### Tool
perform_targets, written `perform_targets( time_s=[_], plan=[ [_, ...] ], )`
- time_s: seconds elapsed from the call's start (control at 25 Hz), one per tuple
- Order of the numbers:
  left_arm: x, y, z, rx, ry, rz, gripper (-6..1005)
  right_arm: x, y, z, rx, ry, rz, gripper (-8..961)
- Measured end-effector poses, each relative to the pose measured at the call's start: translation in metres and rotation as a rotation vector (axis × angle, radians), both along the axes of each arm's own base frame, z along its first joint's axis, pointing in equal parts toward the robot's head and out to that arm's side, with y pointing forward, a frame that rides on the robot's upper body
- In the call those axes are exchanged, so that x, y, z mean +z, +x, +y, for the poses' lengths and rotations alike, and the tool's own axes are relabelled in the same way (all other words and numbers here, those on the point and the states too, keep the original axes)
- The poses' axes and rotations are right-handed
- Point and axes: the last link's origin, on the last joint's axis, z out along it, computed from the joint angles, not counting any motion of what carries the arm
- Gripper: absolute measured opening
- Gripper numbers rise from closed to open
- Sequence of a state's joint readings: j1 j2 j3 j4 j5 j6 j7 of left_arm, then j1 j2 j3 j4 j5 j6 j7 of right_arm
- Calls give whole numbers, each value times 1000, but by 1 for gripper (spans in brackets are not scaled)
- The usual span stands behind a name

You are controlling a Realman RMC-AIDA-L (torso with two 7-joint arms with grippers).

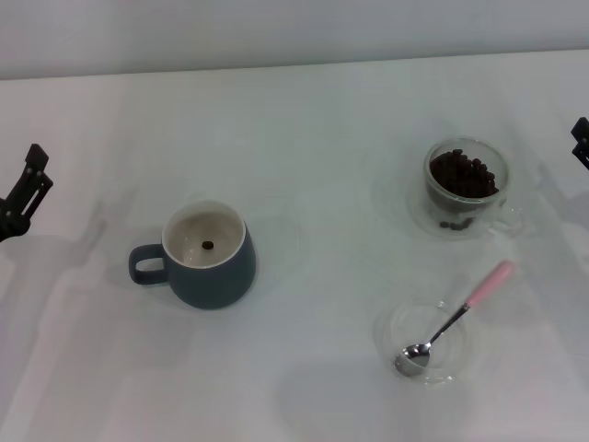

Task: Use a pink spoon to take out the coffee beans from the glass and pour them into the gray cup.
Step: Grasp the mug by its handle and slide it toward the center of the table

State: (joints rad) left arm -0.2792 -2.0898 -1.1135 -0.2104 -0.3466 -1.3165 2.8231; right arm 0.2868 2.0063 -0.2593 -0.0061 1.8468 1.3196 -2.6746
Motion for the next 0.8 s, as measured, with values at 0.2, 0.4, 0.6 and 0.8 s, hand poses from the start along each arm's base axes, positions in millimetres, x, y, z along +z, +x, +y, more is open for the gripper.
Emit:
perform_targets(
  time_s=[0.2, 0.4, 0.6, 0.8],
  plan=[
    [0, -1, -1, 4, -1, 2, 892, 0, -1, 2, 5, 0, 0, 866],
    [0, -1, -2, 4, 0, 2, 893, 0, -2, 2, 6, 0, -1, 865],
    [0, -1, -2, 3, 0, 1, 893, 1, 0, 2, 4, 2, -6, 865],
    [0, -2, -3, 5, 0, -2, 892, 2, 0, 1, 3, 4, -9, 865]
  ],
)
